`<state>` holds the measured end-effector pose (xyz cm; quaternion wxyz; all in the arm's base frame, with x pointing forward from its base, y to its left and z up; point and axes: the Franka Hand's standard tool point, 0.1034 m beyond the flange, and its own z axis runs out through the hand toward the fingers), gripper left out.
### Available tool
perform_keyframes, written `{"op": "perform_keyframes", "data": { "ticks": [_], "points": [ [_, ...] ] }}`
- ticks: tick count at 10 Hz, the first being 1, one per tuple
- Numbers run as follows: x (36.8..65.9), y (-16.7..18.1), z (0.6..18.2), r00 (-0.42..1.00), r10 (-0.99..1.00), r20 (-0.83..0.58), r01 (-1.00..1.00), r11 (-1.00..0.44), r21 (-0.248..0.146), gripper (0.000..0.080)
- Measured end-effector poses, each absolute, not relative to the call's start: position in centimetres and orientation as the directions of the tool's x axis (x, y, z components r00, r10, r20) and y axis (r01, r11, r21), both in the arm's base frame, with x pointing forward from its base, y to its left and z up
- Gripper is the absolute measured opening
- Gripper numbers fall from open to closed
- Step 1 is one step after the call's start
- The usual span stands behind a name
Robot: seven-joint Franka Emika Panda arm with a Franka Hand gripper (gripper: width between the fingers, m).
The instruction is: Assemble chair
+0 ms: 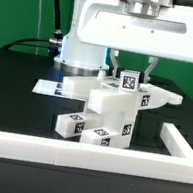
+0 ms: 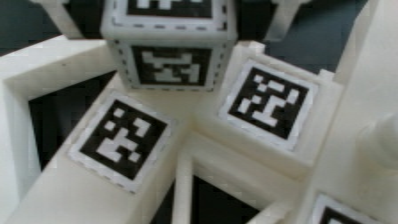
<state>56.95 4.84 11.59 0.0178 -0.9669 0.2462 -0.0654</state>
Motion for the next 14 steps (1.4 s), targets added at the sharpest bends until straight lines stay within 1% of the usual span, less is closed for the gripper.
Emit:
{"op": "perform_keyframes", "data": {
  "ticks": [1, 2, 5, 6, 8, 9, 10, 11, 12, 14],
  "points": [
    [56.9, 4.8, 11.6, 0.837, -0.536, 0.112, -0.53, -0.844, -0.076, 0.0288],
    [56.9, 4.8, 11.6, 0.773, -0.626, 0.1, -0.62, -0.779, -0.093, 0.0288],
    [57.0, 4.9, 11.6, 0.612, -0.788, 0.071, -0.779, -0.615, -0.118, 0.0288],
    [57.0, 4.9, 11.6, 0.577, -0.814, 0.066, -0.805, -0.58, -0.121, 0.0288],
    [56.9, 4.9, 11.6, 0.584, -0.809, 0.067, -0.8, -0.588, -0.12, 0.0288],
    [56.9, 4.9, 11.6, 0.606, -0.792, 0.071, -0.784, -0.61, -0.118, 0.0468],
    [57.1, 5.4, 11.7, 0.621, -0.78, 0.077, -0.772, -0.625, -0.116, 0.059],
    [57.2, 5.8, 11.9, 0.67, -0.737, 0.086, -0.729, -0.675, -0.113, 0.059],
    [57.3, 5.9, 11.9, 0.724, -0.683, 0.096, -0.675, -0.73, -0.108, 0.0637],
    [57.3, 5.7, 11.9, 0.814, -0.57, 0.111, -0.562, -0.822, -0.092, 0.0647]
  ]
}}
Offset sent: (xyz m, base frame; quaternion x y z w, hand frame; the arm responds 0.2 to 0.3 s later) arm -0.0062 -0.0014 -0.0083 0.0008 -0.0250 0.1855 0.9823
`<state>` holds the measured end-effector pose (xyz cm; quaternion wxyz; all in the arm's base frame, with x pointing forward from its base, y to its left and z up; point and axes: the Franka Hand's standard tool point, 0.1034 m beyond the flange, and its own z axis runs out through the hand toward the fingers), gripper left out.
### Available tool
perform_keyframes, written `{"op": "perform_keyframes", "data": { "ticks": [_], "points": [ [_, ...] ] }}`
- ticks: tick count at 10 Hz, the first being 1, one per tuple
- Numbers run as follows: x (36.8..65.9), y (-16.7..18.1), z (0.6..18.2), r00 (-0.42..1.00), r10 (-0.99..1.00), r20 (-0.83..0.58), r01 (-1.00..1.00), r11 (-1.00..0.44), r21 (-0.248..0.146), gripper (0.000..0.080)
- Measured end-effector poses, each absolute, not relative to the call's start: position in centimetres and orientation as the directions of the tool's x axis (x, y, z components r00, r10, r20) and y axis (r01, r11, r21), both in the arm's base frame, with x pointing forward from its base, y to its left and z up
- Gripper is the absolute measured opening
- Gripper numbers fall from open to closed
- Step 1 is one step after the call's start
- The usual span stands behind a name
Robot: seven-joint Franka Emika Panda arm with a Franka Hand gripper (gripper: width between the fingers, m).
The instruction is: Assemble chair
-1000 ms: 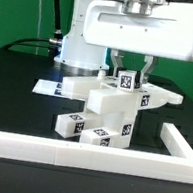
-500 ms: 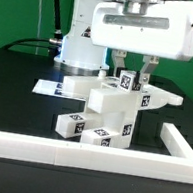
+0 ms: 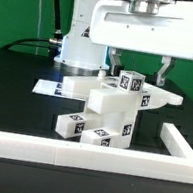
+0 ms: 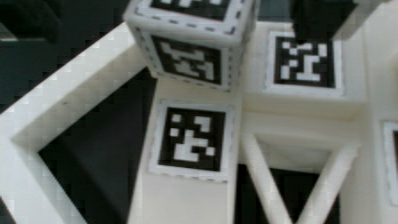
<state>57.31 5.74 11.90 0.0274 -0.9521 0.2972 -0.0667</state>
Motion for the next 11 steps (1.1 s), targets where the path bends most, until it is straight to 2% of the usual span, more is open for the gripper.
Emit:
{"op": "perform_keyframes", "data": {
  "ticks": [2, 4, 8, 10, 11],
  "points": [
    [57.31, 5.73, 11.91, 0.884, -0.45, 0.124, -0.445, -0.893, -0.072, 0.0648],
    [57.36, 5.58, 11.94, 0.964, -0.226, 0.139, -0.224, -0.974, -0.03, 0.0648],
    [57.37, 5.13, 11.91, 0.982, 0.129, 0.14, 0.127, -0.992, 0.025, 0.0648],
    [57.38, 5.06, 11.92, 0.97, 0.2, 0.138, 0.197, -0.98, 0.035, 0.0648],
    [57.38, 5.06, 11.92, 0.971, 0.198, 0.138, 0.195, -0.98, 0.035, 0.0562]
  ]
}}
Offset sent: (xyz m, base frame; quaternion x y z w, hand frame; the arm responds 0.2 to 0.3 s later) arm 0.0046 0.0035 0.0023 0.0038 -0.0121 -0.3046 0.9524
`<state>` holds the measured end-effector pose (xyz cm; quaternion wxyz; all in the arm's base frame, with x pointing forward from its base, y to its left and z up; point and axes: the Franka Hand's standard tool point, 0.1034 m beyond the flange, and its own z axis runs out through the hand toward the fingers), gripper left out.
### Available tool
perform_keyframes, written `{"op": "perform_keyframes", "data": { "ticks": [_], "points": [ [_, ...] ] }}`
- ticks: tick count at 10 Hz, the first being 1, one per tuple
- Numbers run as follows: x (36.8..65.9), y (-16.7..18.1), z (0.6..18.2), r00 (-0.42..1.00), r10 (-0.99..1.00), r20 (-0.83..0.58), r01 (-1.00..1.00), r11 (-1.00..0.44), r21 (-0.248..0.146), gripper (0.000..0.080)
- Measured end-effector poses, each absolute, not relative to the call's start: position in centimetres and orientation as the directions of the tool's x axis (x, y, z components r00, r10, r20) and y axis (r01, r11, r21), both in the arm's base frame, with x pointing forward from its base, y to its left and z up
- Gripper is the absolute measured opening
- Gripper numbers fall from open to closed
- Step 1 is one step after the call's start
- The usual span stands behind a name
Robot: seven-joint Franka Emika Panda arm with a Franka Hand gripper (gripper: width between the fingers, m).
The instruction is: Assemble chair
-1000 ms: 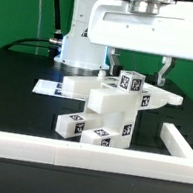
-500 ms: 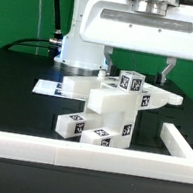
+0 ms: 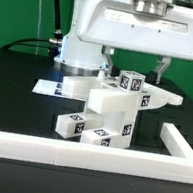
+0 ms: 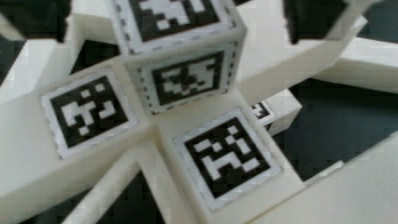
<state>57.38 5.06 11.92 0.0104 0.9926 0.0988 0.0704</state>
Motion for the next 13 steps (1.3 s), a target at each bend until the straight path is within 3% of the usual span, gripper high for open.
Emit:
{"op": "perform_keyframes", "data": {
  "ticks": [1, 2, 3, 5, 9, 13],
  "points": [
    [57.38, 5.05, 11.92, 0.971, 0.197, 0.138, 0.194, -0.98, 0.035, 0.0426],
    [57.38, 5.05, 11.92, 0.972, 0.19, 0.138, 0.187, -0.982, 0.033, 0.0426],
    [57.38, 5.05, 11.92, 0.976, 0.169, 0.139, 0.167, -0.986, 0.03, 0.0282],
    [57.38, 5.04, 11.92, 0.982, 0.128, 0.14, 0.126, -0.992, 0.024, 0.0283],
    [57.38, 4.88, 11.92, 0.964, -0.228, 0.138, -0.226, -0.974, -0.028, 0.0283],
    [57.32, 4.79, 11.93, 0.76, -0.642, 0.096, -0.636, -0.766, -0.087, 0.0284]
  ]
}}
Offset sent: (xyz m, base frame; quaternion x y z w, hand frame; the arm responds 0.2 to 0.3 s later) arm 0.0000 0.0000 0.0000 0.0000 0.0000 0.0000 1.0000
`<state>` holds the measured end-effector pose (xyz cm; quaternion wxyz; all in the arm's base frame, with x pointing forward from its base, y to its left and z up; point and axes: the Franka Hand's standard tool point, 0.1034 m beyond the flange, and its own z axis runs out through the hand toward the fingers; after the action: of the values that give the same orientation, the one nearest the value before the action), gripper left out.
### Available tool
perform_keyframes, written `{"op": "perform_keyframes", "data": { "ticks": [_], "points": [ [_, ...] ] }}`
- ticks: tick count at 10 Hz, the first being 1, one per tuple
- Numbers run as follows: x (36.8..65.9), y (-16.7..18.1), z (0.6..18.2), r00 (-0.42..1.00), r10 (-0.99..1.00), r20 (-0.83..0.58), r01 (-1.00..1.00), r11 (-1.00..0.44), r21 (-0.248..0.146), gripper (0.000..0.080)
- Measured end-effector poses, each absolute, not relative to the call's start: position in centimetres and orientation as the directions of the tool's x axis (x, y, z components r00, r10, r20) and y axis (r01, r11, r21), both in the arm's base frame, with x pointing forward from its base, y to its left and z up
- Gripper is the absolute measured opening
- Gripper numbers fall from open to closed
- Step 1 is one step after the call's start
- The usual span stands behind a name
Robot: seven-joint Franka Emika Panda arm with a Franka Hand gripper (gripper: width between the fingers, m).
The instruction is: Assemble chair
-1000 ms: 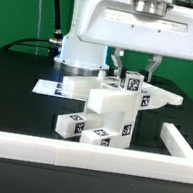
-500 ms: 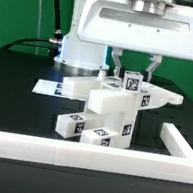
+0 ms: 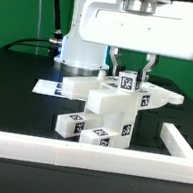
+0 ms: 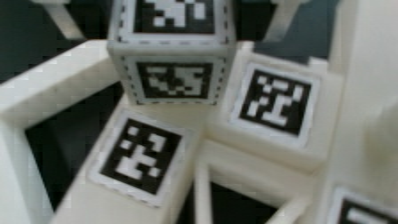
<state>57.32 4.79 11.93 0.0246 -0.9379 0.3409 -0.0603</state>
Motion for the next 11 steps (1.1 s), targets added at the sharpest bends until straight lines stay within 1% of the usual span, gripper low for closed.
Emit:
{"op": "perform_keyframes", "data": {
  "ticks": [3, 4, 5, 7, 8, 9, 10, 11],
  "points": [
    [57.35, 4.83, 11.96, 0.611, -0.788, 0.071, -0.78, -0.615, -0.111, 0.0284],
    [57.37, 4.96, 11.98, 0.501, -0.864, 0.053, -0.855, -0.503, -0.123, 0.0284],
    [57.37, 5.03, 11.99, 0.446, -0.894, 0.043, -0.885, -0.448, -0.127, 0.0284],
    [57.36, 5.07, 11.97, 0.435, -0.9, 0.041, -0.891, -0.436, -0.127, 0.0293],
    [57.35, 5.06, 11.97, 0.47, -0.881, 0.046, -0.873, -0.472, -0.125, 0.0469],
    [57.35, 5.09, 11.98, 0.495, -0.868, 0.048, -0.859, -0.497, -0.122, 0.0608],
    [57.39, 5.3, 12.04, 0.522, -0.851, 0.052, -0.843, -0.525, -0.119, 0.0636],
    [57.42, 5.41, 12.06, 0.623, -0.779, 0.068, -0.771, -0.626, -0.112, 0.0636]
  ]
}}
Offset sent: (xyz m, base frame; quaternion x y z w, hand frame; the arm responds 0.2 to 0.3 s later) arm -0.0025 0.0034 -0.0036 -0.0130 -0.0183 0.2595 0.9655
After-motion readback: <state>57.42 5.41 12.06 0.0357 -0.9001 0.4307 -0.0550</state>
